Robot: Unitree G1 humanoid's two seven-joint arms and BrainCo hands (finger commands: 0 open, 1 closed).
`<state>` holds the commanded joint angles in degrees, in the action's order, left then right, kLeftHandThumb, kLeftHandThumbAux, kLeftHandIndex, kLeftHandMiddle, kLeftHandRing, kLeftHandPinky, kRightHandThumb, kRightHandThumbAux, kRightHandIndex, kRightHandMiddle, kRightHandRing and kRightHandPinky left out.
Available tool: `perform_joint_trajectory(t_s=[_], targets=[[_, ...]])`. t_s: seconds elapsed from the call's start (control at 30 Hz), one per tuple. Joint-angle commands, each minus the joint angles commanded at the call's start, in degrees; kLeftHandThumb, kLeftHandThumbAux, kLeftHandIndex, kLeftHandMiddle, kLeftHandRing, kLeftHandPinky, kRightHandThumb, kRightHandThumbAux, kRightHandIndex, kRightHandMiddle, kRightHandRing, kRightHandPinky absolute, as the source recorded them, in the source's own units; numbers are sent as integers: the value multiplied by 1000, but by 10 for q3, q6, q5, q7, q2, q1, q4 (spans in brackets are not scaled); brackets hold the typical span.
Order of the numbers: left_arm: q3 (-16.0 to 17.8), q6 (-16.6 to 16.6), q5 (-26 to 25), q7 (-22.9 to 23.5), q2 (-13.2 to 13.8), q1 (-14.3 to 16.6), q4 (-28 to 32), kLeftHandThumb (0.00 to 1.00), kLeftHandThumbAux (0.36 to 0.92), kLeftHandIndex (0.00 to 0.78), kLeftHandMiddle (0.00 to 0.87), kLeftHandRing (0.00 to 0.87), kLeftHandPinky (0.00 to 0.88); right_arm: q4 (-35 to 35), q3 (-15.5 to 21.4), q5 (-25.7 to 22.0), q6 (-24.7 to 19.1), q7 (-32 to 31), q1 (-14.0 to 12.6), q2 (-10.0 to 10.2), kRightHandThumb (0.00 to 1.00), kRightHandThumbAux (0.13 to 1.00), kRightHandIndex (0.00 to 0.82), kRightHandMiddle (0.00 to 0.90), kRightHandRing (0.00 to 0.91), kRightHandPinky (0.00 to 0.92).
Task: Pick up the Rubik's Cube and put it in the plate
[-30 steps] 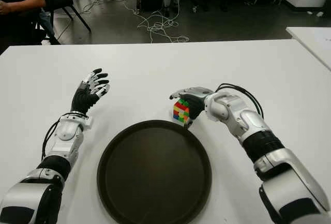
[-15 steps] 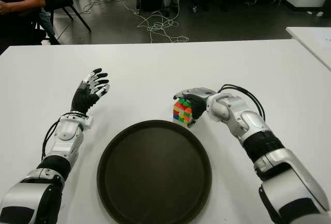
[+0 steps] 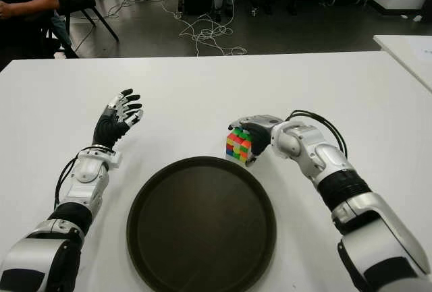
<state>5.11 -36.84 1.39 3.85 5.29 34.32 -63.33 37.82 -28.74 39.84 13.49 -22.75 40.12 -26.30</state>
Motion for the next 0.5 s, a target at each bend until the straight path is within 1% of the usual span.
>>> perform_joint_trajectory(t_s=[0.13, 0.27, 0.4, 0.5], targets=[[0, 0, 0, -1, 0, 0, 0, 264, 730, 150, 213, 209, 188, 12, -2, 2, 0, 2, 5, 2, 0, 861, 162, 168, 167, 134], [0, 0, 1, -3, -1, 1, -1, 264, 727, 151, 213, 210, 198, 24, -3, 2, 5, 7, 9, 3, 0, 868, 154, 161, 161, 123], [0, 0, 1, -5, -1, 1, -2, 258, 717, 150, 208, 211, 205, 38, -2, -1, 16, 16, 11, 5, 0, 876, 155, 158, 161, 132], [0, 0, 1, -5, -2, 2, -2, 264, 716, 150, 208, 213, 210, 47, -2, -3, 24, 22, 13, 5, 0, 888, 170, 177, 188, 166]])
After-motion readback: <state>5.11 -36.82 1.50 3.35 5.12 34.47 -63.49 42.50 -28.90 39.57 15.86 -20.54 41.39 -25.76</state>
